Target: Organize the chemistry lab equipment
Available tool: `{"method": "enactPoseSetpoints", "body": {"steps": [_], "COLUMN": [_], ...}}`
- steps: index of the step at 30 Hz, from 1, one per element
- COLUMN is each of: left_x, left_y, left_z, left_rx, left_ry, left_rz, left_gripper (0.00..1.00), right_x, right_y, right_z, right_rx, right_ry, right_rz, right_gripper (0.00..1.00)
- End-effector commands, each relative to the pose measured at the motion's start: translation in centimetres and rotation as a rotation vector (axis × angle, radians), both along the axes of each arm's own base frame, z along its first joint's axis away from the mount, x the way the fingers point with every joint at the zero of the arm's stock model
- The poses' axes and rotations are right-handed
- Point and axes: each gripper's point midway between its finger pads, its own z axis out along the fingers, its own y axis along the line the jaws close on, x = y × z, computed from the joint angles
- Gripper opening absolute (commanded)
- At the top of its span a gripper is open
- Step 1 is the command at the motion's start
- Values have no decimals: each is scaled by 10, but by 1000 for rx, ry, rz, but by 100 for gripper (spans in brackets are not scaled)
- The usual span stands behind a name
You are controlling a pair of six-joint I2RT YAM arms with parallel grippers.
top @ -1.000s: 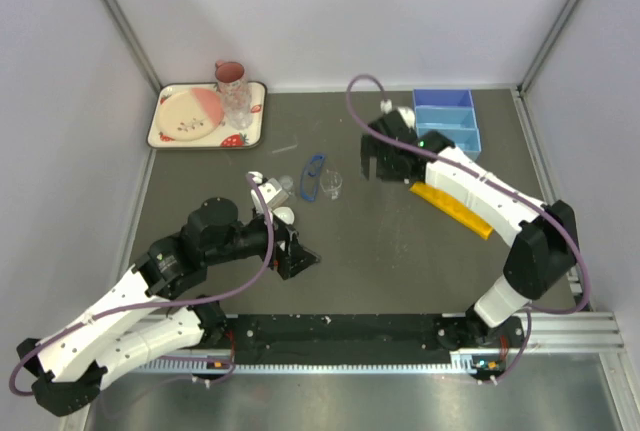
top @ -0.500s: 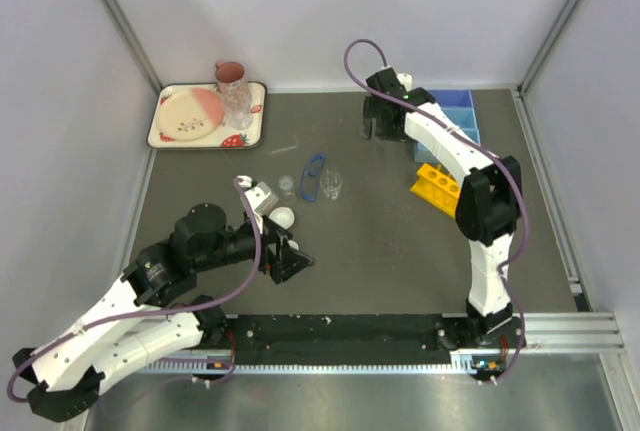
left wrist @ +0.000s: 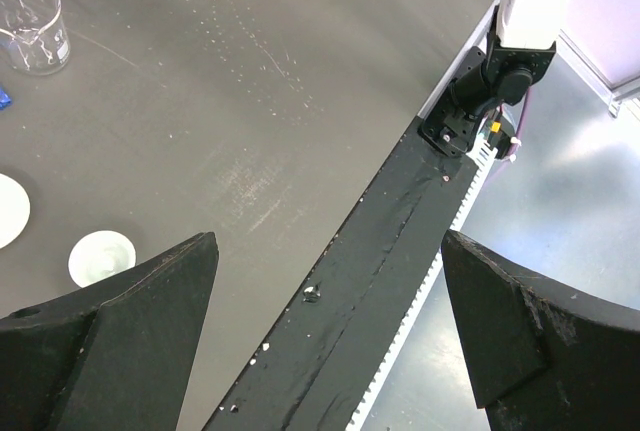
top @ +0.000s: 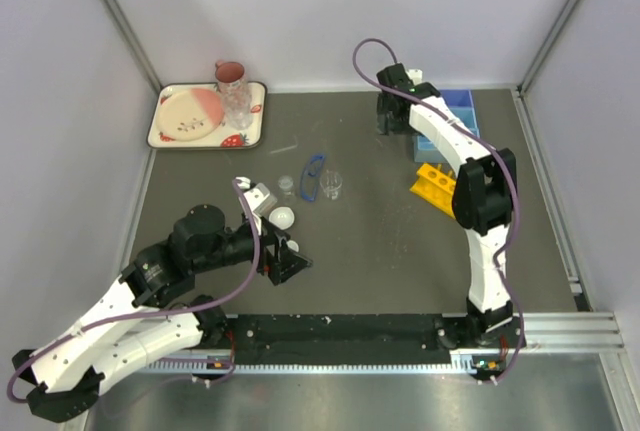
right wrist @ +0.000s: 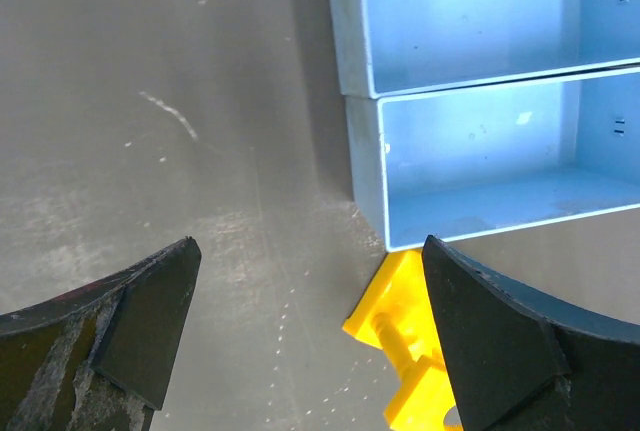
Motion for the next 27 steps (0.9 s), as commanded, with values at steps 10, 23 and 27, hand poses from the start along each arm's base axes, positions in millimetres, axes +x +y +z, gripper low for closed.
{"method": "enactPoseSetpoints", "body": {"steps": [10,23,27], "left_x": [6,10,11], "left_y": [-1,-1,-1], "left_z": [7,7,8], "left_rx": [1,14,15], "left_ry": [-35,-28,-26], "left_rz": [10,25,27], "left_gripper": [99,99,99], "right_x": [28,44,44], "right_y": [-30,-23,-24], "right_z": [-33,-54,-57], "right_rx": [-19,-48,-66], "right_ry": [25,66,75], "right_rz": [-38,78,96], "right_gripper": [93,52,38]}}
